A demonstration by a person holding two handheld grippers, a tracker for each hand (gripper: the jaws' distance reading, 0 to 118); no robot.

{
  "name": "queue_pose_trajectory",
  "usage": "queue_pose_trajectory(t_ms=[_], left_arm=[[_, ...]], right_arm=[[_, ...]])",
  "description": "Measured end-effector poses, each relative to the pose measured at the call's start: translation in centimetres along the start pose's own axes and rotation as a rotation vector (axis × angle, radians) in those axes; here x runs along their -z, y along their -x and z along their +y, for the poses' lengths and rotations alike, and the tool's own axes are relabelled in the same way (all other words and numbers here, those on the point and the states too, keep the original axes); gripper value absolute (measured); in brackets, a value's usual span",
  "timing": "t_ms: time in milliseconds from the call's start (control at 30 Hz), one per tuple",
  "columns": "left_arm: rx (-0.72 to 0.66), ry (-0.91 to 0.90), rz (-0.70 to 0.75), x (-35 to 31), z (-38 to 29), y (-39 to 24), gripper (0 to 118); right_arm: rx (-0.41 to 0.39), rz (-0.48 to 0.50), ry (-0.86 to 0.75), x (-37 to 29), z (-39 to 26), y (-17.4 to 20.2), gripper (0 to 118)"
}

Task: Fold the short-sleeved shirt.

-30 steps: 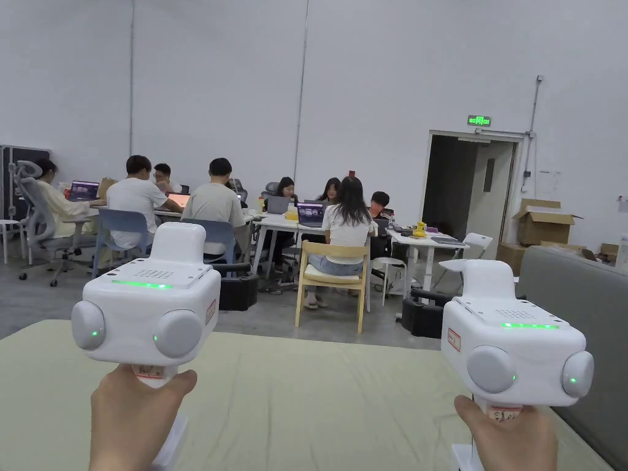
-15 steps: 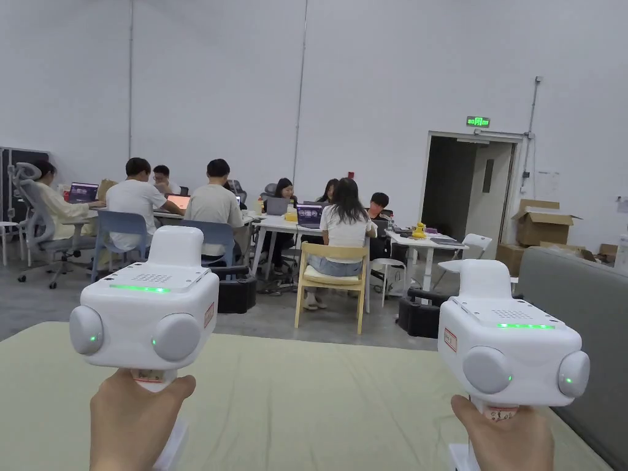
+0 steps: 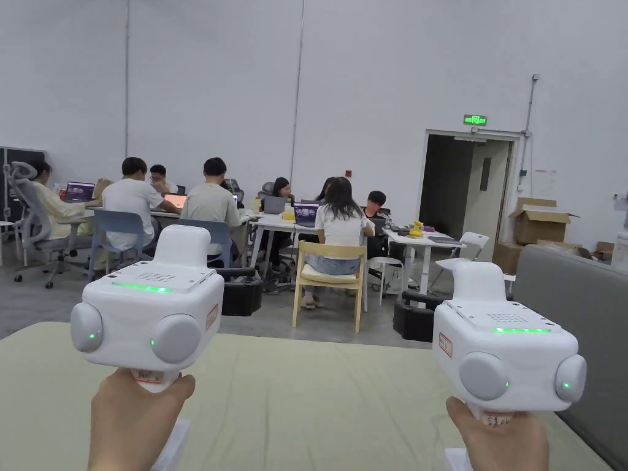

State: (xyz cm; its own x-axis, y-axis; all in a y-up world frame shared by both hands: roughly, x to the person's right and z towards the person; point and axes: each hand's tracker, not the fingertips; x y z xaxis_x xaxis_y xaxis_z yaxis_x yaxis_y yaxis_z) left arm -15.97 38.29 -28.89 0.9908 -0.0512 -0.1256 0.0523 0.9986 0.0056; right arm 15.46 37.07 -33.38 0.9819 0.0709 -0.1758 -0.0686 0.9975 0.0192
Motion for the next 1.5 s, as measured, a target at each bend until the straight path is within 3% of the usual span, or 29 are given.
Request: queue_pose_trajectory(t_ms=[33,67,100,133,167,200,233,333,600,767,900,1133,1400,1433,1500], left_arm=[[-0.017,0.009,-0.051,0.0,-0.1,0.1,101],[-0.047,-0.011,-0.097,-0.1,-0.3,0.3,57],[-0.039,-0.007,-0.069,0.0,-0.5,0.2,5],[-0.023,0.018,-0.033,0.2,-0.6,-0.2,0],[0.013,0.016,0.061,0.4,-0.8,-0.6,0],[0.011,0.019,-0.006,0.5,-1.1,-0.6,0],[0.012,0.042,-0.065,0.7,-1.4,-0.5,0],[0.030,0.032,-0.001,0.7,-1.9,-1.2,0],[0.006,0.053,0.049,0.4,-3.3,1.5,0],[0.029,0.100,0.198,-2.5,-5.2,8.2,0],[0.032,0.114,0.358,-6.8,-5.4,15.3,0],[0.044,0.142,0.574,-14.3,-5.1,24.5,0],[0.009,0.260,0.543,-12.7,-9.6,26.9,0],[0.000,0.301,0.500,-11.6,-11.2,26.8,3],[-0.045,0.381,0.420,-9.7,-14.0,26.5,29]], right_arm=[[-0.006,0.007,-0.011,-0.3,-0.3,0.0,77],[-0.013,-0.003,-0.034,-0.5,-0.6,0.1,23],[-0.013,-0.061,-0.026,-0.3,-0.8,0.1,4],[-0.005,-0.140,-0.021,-0.3,-1.1,0.0,3],[0.056,-0.092,-0.028,-0.3,-1.5,-0.5,3],[0.090,0.011,-0.012,-0.5,-1.7,-1.1,3],[0.085,0.022,0.019,-0.4,-1.9,-1.3,3],[0.044,0.004,0.014,0.0,-2.9,-1.3,3],[0.000,0.091,0.005,0.6,-3.3,1.7,3],[0.025,0.216,-0.005,1.9,-3.7,8.4,3],[0.092,0.346,-0.002,3.1,-3.5,15.9,3],[0.116,0.552,0.022,3.6,-3.2,28.2,3],[0.061,0.585,0.058,4.6,-4.8,31.3,3],[0.042,0.577,0.070,5.1,-5.4,31.3,3],[0.035,0.571,0.095,6.2,-6.7,31.0,3]])
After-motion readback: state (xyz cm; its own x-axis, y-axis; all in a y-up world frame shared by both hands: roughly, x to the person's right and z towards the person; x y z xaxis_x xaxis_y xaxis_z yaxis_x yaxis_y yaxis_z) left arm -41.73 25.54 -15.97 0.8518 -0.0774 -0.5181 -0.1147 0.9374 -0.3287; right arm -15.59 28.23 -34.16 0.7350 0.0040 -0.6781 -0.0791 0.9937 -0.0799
